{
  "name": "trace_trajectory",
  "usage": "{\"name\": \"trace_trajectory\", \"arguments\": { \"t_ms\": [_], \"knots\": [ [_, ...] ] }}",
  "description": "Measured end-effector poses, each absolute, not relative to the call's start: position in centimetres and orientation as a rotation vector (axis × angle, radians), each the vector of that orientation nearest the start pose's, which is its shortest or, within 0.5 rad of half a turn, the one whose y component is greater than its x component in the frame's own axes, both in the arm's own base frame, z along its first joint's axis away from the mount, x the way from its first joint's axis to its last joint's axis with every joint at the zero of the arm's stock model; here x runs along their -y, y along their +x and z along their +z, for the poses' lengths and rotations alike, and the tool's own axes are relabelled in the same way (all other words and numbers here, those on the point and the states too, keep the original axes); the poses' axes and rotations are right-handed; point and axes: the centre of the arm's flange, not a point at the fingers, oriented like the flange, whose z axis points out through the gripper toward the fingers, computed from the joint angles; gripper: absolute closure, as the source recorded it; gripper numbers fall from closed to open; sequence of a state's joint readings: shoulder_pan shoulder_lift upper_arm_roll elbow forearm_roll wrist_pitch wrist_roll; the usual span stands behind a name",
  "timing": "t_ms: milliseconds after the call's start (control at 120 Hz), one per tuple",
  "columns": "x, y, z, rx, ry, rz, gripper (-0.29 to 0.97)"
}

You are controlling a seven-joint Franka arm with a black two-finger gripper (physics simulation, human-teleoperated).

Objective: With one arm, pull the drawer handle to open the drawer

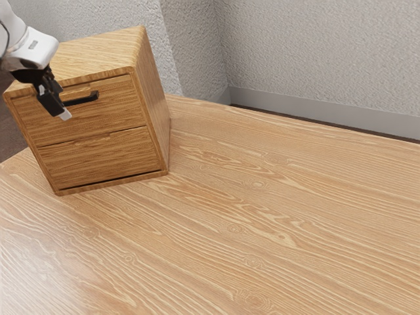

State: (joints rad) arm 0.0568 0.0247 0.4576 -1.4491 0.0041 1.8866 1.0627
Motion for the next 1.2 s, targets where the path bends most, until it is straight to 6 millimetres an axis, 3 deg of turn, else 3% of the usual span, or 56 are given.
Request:
{"name": "trace_trajectory", "arguments": {
  "t_ms": [108,250,317,942,1108,1200],
  "knots": [
    [-29.0,52.0,70.3,-0.770,-2.683,-0.385,0.00],
    [-33.3,51.1,68.9,-0.688,-2.687,-0.336,0.00],
    [-34.2,51.0,68.5,-0.676,-2.683,-0.331,0.00],
    [-33.1,52.6,68.4,-0.729,-2.651,-0.441,0.00],
    [-32.7,54.7,67.0,-0.764,-2.654,-0.377,0.00],
    [-31.8,55.7,67.2,-0.790,-2.642,-0.380,0.00]
  ]
}}
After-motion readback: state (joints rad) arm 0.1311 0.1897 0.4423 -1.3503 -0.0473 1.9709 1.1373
